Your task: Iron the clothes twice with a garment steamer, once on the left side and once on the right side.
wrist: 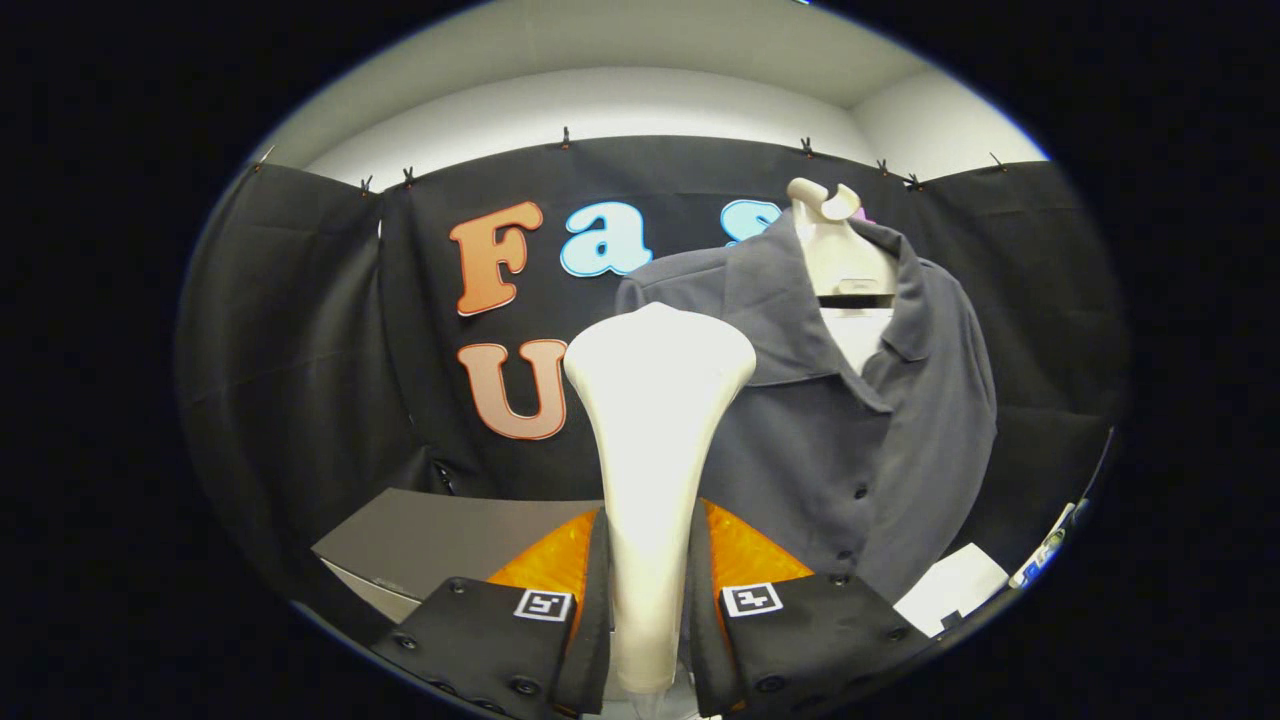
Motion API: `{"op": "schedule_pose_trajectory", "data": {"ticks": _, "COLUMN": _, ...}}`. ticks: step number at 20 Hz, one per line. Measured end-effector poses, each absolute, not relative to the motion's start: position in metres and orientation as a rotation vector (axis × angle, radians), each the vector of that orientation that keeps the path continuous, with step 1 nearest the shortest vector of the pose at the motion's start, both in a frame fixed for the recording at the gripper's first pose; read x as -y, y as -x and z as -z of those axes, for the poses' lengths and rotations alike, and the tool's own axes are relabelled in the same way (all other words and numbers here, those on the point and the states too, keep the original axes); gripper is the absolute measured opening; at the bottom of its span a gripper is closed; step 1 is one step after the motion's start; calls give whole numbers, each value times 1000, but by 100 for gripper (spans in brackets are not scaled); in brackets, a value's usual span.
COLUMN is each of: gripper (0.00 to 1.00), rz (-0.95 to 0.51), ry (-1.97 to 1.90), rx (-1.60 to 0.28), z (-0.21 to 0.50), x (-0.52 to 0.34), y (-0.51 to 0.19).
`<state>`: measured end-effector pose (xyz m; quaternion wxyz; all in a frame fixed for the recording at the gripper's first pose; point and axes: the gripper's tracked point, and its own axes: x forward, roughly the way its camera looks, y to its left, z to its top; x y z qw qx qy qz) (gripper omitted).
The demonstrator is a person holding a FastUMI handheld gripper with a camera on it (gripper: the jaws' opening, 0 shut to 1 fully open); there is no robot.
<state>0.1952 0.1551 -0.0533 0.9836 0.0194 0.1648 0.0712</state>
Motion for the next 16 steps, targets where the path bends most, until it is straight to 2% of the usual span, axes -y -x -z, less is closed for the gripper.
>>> {"op": "schedule_pose_trajectory", "data": {"ticks": 8, "gripper": 41, "rz": -82, "ry": -31, "rx": -331, "z": 66, "x": -91, "y": -217}}
{"op": "schedule_pose_trajectory", "data": {"ticks": 16, "gripper": 41, "rz": -92, "ry": 0, "rx": -330, "z": 96, "x": -76, "y": -233}}
